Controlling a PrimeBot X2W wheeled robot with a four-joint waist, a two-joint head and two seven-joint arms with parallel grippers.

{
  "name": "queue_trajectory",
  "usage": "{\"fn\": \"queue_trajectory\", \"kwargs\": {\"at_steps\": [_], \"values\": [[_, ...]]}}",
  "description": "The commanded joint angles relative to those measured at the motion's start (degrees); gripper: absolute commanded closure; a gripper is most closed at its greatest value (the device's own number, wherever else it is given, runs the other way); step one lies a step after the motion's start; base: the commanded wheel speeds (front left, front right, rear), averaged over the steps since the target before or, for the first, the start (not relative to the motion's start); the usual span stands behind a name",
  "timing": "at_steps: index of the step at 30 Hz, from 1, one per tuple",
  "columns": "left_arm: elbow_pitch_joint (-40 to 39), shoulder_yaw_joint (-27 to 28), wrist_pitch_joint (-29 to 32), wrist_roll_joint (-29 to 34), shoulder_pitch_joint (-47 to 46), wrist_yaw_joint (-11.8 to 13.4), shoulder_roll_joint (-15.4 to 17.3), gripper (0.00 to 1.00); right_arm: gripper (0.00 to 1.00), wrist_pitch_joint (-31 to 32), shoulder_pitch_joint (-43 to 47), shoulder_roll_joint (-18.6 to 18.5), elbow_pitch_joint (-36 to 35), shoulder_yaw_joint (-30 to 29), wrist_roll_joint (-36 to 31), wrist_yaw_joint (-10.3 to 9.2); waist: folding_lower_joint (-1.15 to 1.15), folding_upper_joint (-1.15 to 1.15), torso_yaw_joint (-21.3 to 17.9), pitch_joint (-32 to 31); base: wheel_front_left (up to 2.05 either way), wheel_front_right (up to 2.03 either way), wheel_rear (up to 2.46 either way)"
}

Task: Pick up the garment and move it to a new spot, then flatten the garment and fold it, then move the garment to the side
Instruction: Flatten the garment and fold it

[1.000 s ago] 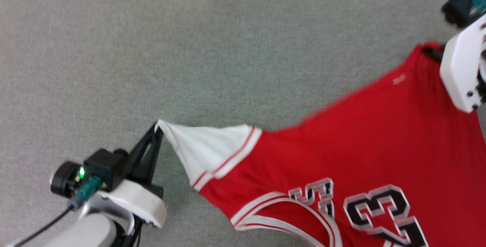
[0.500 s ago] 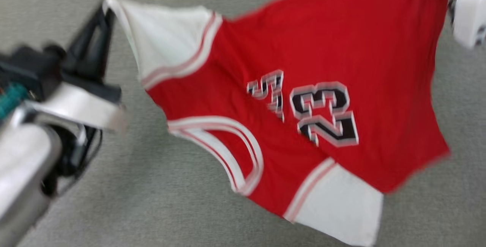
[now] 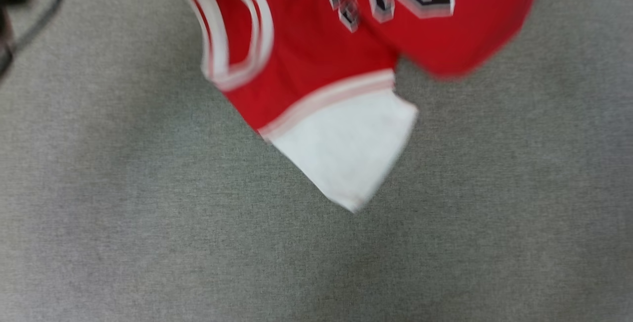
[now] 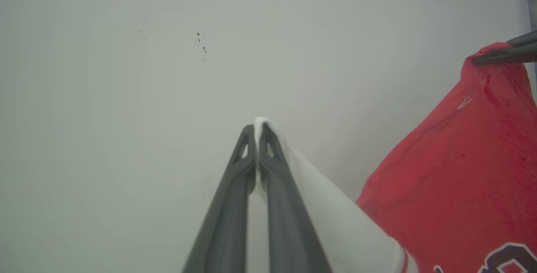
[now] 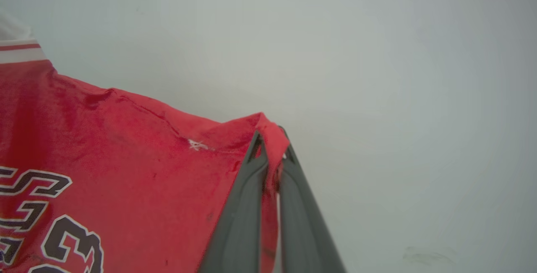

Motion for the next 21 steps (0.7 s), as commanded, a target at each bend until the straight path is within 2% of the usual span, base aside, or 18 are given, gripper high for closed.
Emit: {"fn": "queue_trajectory", "kwargs": {"at_steps": [1,6,12,16,21], "values": [[2.29,0.04,-0.46,1.04,-5.08,-1.44,-1.51,1.0,1.0,-0.81,-3.69,0.8,1.47,-0.89,-1.82,-0.08,-0.01,0.0,0.15,2.11,0.0,0.0,0.0],[10.25,1.29,-2.09,1.72,-17.8,-4.56,-6.05,1.0,1.0,-3.08,-12.9,2.61,5.86,-2.46,-5.79,-0.08,-0.01,0.0,0.32,4.36,0.0,0.0,0.0],[18.62,1.69,-3.81,3.3,-30.58,-7.76,-9.02,1.0,1.0,-6.41,-22.34,4.04,10.92,-2.3,-9.35,-0.08,-0.01,0.0,0.16,6.79,0.0,0.0,0.0],[23.97,1.64,-5.99,3.55,-34.17,-9.36,-10.3,1.0,1.0,-9.32,-24.41,5.63,14.32,-1.96,-9.74,-0.08,-0.01,0.0,0.37,7.58,0.0,0.0,0.0],[29.87,0.22,-8.41,2.89,-31.6,-10.91,-11.58,1.0,1.0,-11.46,-20.7,6.91,18.14,1.56,-8.88,-0.08,-0.01,0.0,0.83,8.39,0.0,0.0,0.0]]}}
